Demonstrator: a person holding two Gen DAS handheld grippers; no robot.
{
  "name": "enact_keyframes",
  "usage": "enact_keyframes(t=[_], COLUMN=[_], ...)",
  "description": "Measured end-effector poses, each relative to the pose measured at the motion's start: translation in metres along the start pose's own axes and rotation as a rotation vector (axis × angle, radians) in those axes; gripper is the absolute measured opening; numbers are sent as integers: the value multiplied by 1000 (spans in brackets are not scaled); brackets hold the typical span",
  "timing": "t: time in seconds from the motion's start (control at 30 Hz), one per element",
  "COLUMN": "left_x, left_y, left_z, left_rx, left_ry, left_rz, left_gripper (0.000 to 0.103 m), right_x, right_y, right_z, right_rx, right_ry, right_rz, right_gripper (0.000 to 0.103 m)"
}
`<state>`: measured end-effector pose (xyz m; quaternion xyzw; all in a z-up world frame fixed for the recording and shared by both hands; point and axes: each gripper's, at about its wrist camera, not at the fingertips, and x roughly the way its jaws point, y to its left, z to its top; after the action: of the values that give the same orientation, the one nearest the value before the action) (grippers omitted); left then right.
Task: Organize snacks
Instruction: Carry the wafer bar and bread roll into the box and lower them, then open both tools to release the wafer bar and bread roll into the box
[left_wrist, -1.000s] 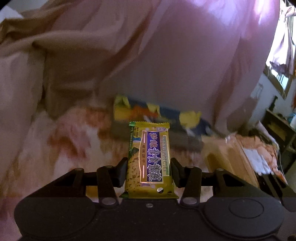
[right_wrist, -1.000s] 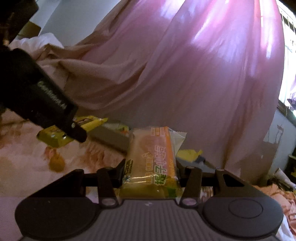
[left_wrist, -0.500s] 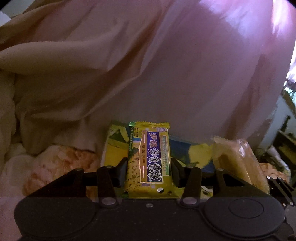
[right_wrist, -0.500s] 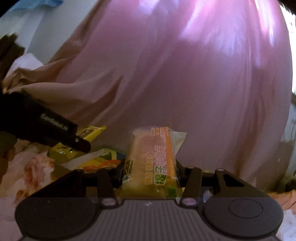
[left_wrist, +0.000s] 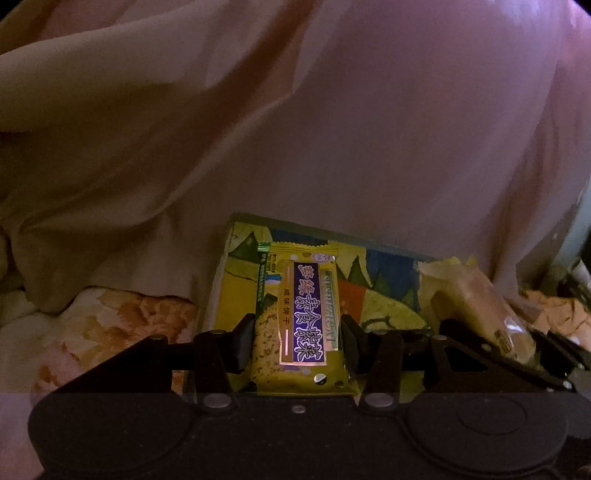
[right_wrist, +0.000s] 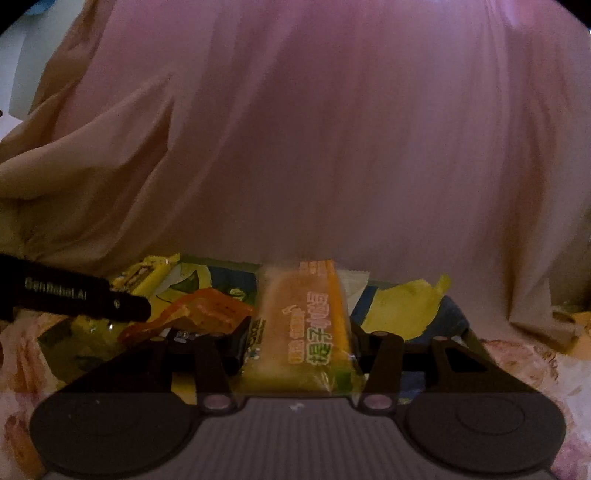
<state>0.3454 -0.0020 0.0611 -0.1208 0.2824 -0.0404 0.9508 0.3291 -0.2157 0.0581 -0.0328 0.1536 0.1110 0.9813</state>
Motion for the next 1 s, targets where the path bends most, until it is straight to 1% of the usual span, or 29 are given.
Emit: enact_keyframes(t=[0.17, 0.43, 0.5, 0.53, 0.6, 0.7, 0.77, 0.8, 0.87, 0.9, 1.0], left_x=[6, 7, 8, 6, 2, -11, -23, -29, -42, -48, -69], left_y=[1, -1, -1, 0, 0, 1, 3, 3, 3, 2, -2], left_z=[-2, -1, -1, -1, -1, -2, -3, -5, -7, -8, -11], left_rx=[2, -4, -16, -26, -45, -72, -86, -90, -94, -94, -81], left_ry=[24, 32, 37, 34, 23, -10, -47, -64, -91, -103, -141], left_rz=[0, 4, 6, 6, 10, 24, 25, 25, 28, 30, 23], left_gripper=[50, 50, 56, 60, 67, 77, 84, 86, 91, 92, 97], right_x=[18, 7, 3, 0, -7, -22, -34, -42, -57, -65, -87], right_y=[-4, -14, -13, -13, -12, -11, -13, -14, -16, -16, -17], right_z=[-5, -8, -7, -6, -5, -4, -3, -3, -3, -3, -1], right_rx=[28, 62, 59, 54, 44, 27, 37, 46, 56, 58, 52], right_ry=[45, 12, 3, -5, -20, -45, -62, -78, -109, -123, -159], right_rz=[14, 32, 37, 39, 40, 34, 26, 28, 29, 24, 16], right_gripper=[54, 58, 68, 70, 81, 89, 94, 97, 101, 102, 103])
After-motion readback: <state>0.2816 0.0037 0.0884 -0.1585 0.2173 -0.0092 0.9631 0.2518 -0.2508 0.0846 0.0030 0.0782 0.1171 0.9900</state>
